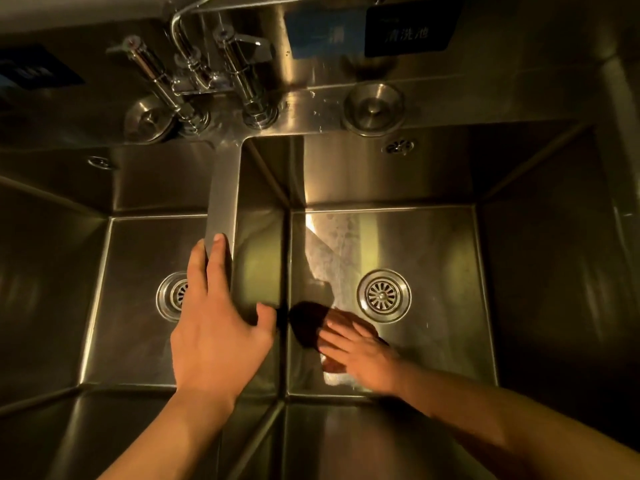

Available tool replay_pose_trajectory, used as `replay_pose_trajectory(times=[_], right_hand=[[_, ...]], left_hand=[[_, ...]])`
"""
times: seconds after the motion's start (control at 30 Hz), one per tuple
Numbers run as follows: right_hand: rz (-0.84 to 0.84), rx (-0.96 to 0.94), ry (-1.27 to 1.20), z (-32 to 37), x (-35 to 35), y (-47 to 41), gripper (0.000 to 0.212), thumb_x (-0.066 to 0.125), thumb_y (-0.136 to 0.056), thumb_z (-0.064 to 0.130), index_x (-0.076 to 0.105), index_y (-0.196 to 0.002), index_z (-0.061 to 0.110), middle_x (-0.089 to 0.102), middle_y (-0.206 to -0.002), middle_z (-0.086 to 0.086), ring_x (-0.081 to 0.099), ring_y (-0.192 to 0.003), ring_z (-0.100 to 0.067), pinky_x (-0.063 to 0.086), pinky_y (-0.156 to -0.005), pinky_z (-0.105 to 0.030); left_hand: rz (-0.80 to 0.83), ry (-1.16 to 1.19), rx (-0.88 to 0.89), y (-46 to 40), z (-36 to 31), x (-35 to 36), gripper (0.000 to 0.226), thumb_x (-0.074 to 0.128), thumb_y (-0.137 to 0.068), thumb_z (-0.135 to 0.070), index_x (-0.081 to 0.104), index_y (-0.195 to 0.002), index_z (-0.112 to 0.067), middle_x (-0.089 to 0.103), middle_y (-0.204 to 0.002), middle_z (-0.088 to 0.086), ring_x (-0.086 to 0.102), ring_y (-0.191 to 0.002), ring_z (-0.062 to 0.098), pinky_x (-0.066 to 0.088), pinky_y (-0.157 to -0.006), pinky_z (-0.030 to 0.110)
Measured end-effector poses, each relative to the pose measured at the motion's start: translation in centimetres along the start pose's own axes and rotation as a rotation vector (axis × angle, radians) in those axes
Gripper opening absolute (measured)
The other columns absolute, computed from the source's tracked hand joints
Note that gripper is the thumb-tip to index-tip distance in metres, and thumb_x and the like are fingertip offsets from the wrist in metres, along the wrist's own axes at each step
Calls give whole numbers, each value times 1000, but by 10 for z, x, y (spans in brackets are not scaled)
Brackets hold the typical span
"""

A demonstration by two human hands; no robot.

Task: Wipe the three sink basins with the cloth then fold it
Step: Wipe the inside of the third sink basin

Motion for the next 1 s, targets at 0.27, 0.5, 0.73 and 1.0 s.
replay_pose_trajectory(times=[0.27,0.5,0.73,1.0], right_hand=[[-39,166,-77,-80,16,130,57,40,-101,16,38,-157,26,21,-167,-5,38,-148,-29,32,-119,-53],[-127,645,-168,-136,-20,107,59,41,-109,17,13,-160,20,7,-169,-12,20,-154,-33,17,-124,-47],[-255,935,-275,-171,-73,27,70,49,-103,13,15,-163,17,7,-170,-12,10,-156,-32,19,-123,-49],[-536,830,-1014,-105,-102,-51,37,52,-103,9,58,-138,14,53,-145,-13,51,-131,-31,38,-115,-40]], left_hand=[[17,6,-52,-3,4,3,105,73,-80,-41,8,-163,-41,10,-169,-16,58,-126,37,57,-77,53],[18,10,-48,-2,4,1,105,73,-81,-41,8,-164,-40,10,-170,-15,55,-131,35,56,-74,49],[1,18,-34,0,3,1,104,73,-81,-41,9,-163,-39,10,-169,-17,59,-125,34,57,-77,48],[-23,24,-2,1,3,2,103,73,-82,-39,10,-163,-38,11,-170,-17,58,-125,33,45,-74,38]])
Point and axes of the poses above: each hand's wrist, its own y-axis away from the middle knuckle, its own x-axis out of the palm, z = x × y, the point moved 3 cm from there along -y, towards the middle knuckle
